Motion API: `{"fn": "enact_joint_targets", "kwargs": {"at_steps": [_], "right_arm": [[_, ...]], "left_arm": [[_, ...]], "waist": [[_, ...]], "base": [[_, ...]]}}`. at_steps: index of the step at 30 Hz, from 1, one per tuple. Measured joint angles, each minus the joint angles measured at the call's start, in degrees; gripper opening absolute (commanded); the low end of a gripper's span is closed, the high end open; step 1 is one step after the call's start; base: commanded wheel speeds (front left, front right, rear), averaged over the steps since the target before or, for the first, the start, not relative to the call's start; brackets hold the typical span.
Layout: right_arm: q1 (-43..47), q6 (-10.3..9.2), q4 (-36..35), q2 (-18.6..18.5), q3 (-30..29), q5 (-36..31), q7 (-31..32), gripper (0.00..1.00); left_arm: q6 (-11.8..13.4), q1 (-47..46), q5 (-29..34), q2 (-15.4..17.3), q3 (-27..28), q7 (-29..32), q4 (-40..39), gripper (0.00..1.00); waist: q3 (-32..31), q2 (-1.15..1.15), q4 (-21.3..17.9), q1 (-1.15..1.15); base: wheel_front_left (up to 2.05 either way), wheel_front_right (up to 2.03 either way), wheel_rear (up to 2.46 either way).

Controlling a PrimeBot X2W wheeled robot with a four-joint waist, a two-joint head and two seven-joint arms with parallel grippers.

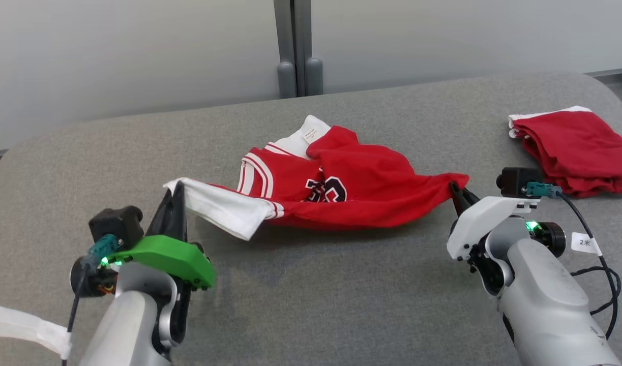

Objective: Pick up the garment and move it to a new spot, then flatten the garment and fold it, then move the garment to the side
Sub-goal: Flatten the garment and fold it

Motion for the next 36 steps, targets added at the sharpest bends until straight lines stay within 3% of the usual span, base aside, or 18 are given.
{"fn": "enact_joint_targets", "kwargs": {"at_steps": [9, 16, 24, 30, 36], "right_arm": [[3.3, 0.0, -22.1, -5.5, 3.0, 11.3, 5.0, 0.0], [5.0, 0.0, -43.2, -6.8, -3.2, 15.8, 10.3, 0.0], [5.5, 0.0, -62.1, -5.1, -11.6, 13.2, 19.6, 0.0], [3.8, -0.01, -68.2, -2.3, -15.9, 12.7, 25.6, 0.0], [1.0, -0.01, -63.4, -0.9, -17.2, 10.4, 27.8, 0.0]], "left_arm": [[0.2, -6.2, 0.2, 4.8, 2.8, 4.0, -14.2, 0.0], [1.3, -12.7, 0.2, 8.1, 5.3, 8.5, -28.5, 0.0], [1.1, -20.9, 1.9, 11.8, 4.5, 15.9, -37.2, 0.0], [-0.1, -23.9, 2.9, 12.9, 1.9, 19.1, -36.6, 0.0], [-0.6, -25.0, 2.5, 12.2, 0.8, 19.4, -31.1, 0.0]], "waist": [[-3.9, 0.0, -0.6, 0.0], [-5.9, 0.0, -1.5, 0.0], [-6.6, 0.0, -2.5, 0.0], [-5.4, 0.0, -3.0, 0.0], [-2.3, 0.0, -3.4, 0.0]], "base": [[0.0, 0.0, 0.0], [0.0, 0.0, 0.0], [0.0, 0.0, 0.0], [0.0, 0.0, 0.0], [0.0, 0.0, 0.0]]}}
